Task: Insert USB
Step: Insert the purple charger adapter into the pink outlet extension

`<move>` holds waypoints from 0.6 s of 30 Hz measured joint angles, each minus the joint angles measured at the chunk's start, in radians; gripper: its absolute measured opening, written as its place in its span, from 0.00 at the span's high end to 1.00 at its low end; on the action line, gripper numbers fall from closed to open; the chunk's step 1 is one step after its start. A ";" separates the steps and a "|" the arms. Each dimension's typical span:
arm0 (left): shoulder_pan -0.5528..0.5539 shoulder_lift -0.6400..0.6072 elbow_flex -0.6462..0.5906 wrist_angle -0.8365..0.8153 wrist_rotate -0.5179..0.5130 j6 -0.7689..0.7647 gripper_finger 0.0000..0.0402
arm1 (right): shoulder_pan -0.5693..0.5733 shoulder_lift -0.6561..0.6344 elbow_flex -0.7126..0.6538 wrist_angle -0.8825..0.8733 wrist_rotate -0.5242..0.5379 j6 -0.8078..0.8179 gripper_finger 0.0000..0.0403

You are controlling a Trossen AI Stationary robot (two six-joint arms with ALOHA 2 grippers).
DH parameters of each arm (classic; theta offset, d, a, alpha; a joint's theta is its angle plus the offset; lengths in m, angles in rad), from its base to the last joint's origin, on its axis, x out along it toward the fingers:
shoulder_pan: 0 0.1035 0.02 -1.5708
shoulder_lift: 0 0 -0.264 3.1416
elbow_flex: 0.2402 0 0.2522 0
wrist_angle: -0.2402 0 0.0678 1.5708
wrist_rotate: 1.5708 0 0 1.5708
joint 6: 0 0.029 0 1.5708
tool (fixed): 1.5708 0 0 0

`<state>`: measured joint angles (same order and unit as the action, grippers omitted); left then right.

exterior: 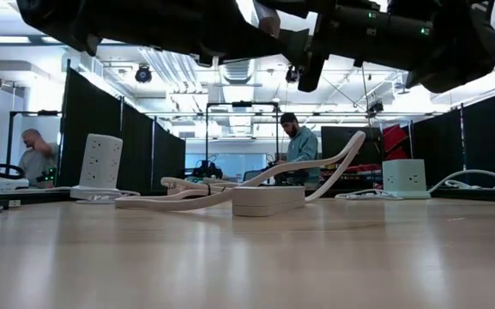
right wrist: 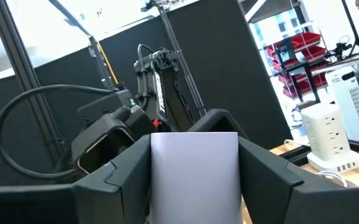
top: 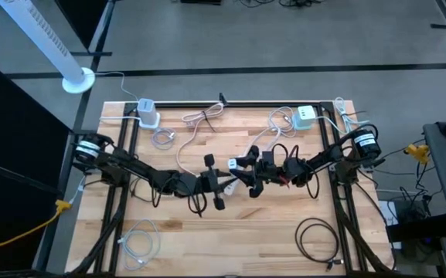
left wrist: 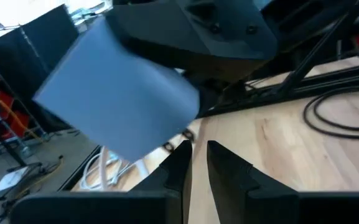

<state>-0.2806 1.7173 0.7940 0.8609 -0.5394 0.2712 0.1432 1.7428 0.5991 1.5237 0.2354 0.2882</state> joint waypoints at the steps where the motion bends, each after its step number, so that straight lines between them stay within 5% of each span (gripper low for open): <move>1: 0.000 0.010 0.000 0.017 0.001 0.001 0.90 | 0.000 0.000 0.001 0.000 0.000 0.000 0.53; 18: -0.040 0.037 -0.089 0.313 -0.093 0.057 0.90 | 0.000 0.000 0.002 -0.010 0.000 -0.011 0.53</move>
<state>-0.3205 1.7541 0.7046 1.1741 -0.6323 0.3279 0.1436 1.7429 0.6006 1.5140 0.2356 0.2775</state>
